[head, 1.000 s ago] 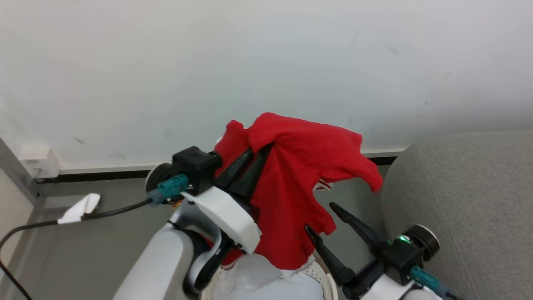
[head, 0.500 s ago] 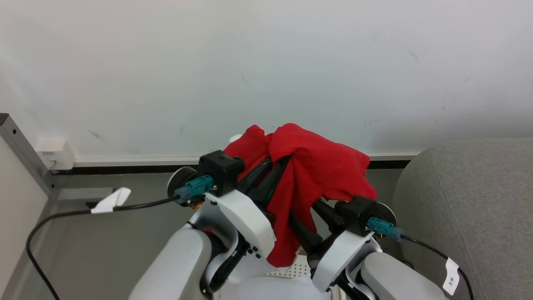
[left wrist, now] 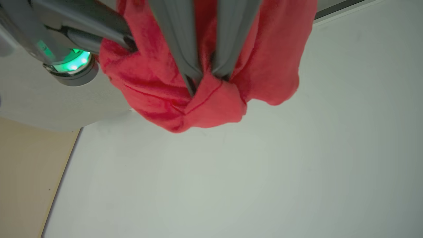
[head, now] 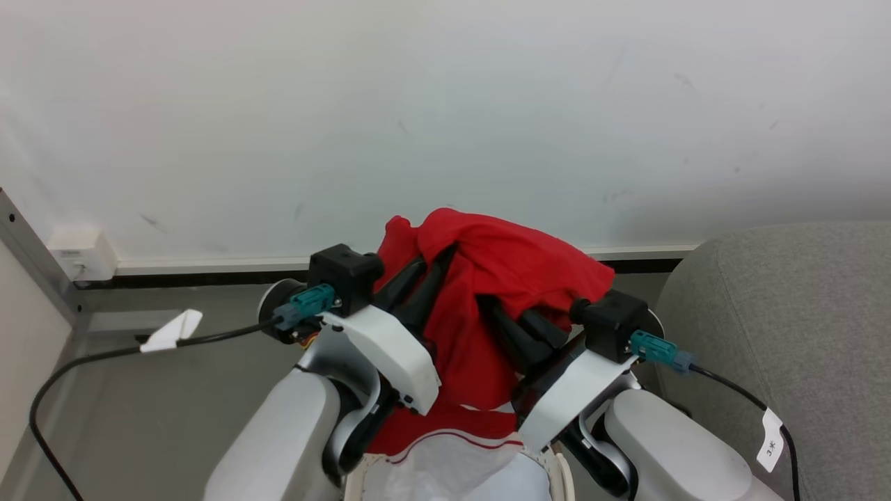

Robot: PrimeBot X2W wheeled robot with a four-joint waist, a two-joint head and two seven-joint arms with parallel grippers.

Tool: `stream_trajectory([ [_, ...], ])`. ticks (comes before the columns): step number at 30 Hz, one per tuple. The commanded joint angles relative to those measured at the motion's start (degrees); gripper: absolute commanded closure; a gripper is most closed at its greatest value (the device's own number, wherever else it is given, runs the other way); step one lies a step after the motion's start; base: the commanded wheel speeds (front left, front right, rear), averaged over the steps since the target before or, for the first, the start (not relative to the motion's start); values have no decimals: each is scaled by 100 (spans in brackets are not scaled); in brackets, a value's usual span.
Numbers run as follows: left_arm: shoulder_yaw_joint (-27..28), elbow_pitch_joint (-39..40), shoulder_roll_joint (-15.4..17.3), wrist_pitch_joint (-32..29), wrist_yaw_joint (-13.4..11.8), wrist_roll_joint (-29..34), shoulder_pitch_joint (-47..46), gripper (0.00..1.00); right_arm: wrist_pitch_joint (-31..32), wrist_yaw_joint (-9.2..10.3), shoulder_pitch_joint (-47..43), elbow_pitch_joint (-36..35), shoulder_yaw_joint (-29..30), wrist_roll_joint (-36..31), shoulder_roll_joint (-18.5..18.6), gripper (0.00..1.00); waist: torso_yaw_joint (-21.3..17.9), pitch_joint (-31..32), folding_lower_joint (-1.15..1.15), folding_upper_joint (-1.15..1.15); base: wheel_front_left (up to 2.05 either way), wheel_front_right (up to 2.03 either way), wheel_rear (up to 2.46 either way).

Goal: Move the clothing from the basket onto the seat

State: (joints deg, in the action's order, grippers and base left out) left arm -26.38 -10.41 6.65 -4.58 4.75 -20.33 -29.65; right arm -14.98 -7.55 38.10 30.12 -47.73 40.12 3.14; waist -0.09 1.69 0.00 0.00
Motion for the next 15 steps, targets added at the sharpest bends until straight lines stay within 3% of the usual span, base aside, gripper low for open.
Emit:
stream_trajectory([
  [1, 18, -39, 35, 65, -17, 29, -48, 67, -29, 13, -72, -24, 46, -32, 31, 100, -16, -15, 0, 0, 0, 0, 0],
  [6, -1, -188, -2, 136, -35, -60, 21, 58, -26, 13, -106, -71, 211, -29, 98, 100, -16, -52, 0, 0, 0, 0, 0],
  [7, -2, -213, -7, 151, -48, -67, 27, 51, -27, 13, -114, -76, 231, -31, 116, 100, -13, -59, 0, 0, 0, 0, 0],
  [9, -2, -263, -24, 200, -62, -66, 37, 6, -27, 13, -131, -76, 253, -44, 146, 100, -3, -72, 0, 0, 0, 0, 0],
  [10, -3, -284, -30, 224, -69, -67, 36, 0, -27, 13, -135, -77, 263, -49, 156, 100, 3, -78, 0, 0, 0, 0, 0],
  [15, -6, -363, -46, 347, -117, -90, 76, 0, -27, 13, -150, -81, 316, -60, 179, 100, 44, -79, 0, 0, 0, 0, 0],
])
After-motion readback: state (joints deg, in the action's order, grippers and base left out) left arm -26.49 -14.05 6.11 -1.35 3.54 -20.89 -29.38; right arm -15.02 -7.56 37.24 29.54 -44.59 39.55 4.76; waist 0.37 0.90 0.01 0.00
